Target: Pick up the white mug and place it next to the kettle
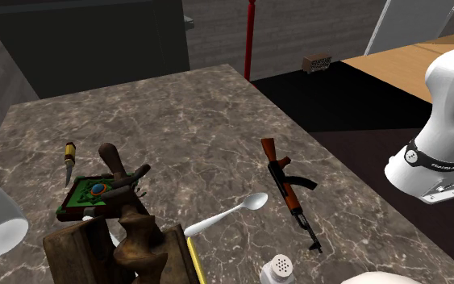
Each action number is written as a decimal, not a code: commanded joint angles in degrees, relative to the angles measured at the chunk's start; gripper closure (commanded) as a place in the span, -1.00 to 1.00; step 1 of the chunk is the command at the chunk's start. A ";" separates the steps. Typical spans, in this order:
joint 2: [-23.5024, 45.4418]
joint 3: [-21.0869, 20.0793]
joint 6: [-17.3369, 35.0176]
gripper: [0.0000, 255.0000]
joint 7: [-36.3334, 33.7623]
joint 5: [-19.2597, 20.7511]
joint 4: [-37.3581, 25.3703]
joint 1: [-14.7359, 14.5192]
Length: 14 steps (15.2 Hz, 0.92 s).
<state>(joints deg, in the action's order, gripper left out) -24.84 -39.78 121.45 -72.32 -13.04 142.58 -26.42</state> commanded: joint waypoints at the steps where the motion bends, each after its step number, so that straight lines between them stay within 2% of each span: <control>1: 0.85 -0.72 1.80 1.00 -0.46 0.06 0.96 0.11; 7: 4.03 -2.73 7.28 1.00 -1.74 0.92 3.47 1.00; 14: 4.29 -2.88 7.68 1.00 -1.86 1.01 3.64 1.08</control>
<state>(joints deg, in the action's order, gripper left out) -20.55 -42.66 129.12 -74.17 -12.03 146.22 -25.35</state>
